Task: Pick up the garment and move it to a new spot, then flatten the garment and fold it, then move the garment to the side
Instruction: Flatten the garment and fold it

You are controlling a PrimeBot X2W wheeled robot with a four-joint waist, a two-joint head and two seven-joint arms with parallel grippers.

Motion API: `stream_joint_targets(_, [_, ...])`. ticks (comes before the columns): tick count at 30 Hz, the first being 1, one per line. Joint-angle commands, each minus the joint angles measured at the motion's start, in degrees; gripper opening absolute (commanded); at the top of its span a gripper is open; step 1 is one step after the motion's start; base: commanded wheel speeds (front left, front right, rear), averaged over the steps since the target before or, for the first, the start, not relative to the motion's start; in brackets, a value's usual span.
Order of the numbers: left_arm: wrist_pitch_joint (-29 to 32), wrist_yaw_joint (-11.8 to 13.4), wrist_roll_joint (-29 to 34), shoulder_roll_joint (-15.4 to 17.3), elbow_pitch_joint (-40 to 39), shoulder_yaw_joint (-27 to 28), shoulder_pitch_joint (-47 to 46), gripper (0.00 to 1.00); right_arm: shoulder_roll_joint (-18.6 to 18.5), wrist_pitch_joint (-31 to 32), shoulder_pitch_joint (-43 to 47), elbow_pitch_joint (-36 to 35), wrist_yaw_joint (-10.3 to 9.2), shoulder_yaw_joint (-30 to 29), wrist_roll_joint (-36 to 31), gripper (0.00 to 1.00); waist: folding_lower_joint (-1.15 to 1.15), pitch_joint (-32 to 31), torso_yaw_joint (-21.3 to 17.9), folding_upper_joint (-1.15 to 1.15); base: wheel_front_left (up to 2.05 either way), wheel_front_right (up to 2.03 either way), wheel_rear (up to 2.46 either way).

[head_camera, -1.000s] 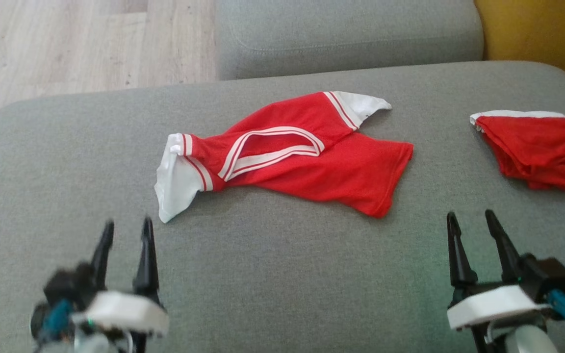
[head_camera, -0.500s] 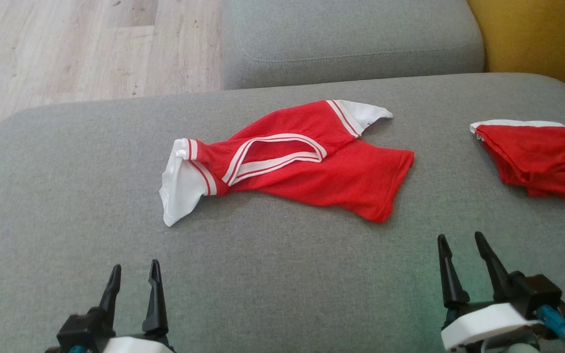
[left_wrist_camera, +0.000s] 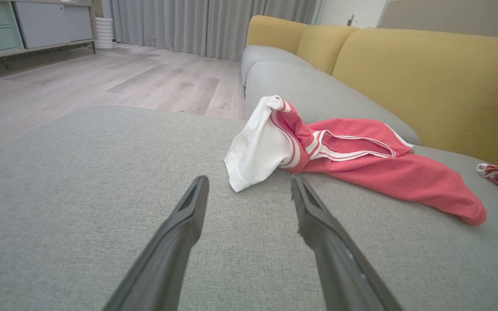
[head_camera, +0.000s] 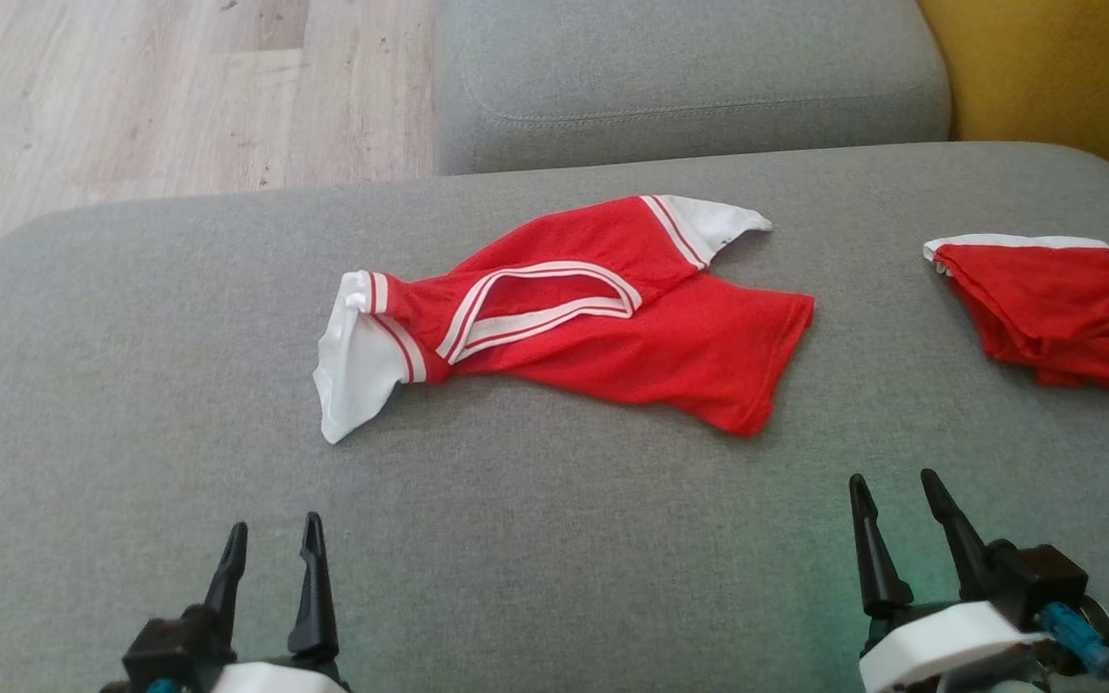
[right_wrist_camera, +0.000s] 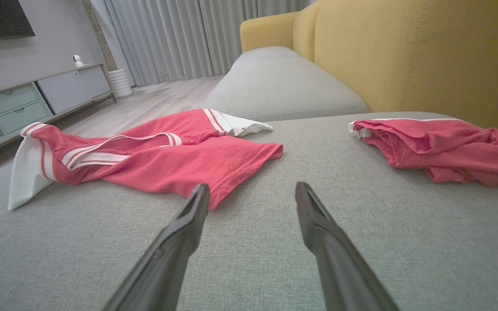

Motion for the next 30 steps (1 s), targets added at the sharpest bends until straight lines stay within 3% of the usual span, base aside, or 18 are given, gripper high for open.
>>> stream_joint_targets(1, [-0.7, -0.1, 0.9, 0.2, -1.3, 2.5, -1.7, 1.0, -0.3, -0.3, -3.0, -1.6, 0.21, 1.3, -0.3, 1.0, 0.0, 0.1, 0.2, 0.0, 0.0, 0.0, 0.0])
stream_joint_targets(19, [-0.7, -1.2, 2.5, -0.9, -0.4, 2.5, -2.1, 1.0, -0.3, 0.2, -4.0, -1.8, 0.21, 1.3, -1.4, 1.0, 0.0, 1.8, 2.5, 0.0, 0.0, 0.0, 0.0])
stream_joint_targets(30, [-0.7, -2.5, 3.5, -2.0, 0.5, 1.7, -4.7, 1.0, -0.3, 4.8, -11.0, 2.7, 0.21, -0.3, -5.8, 1.0, 0.0, 5.9, 5.4, 0.0, 0.0, 0.0, 0.0])
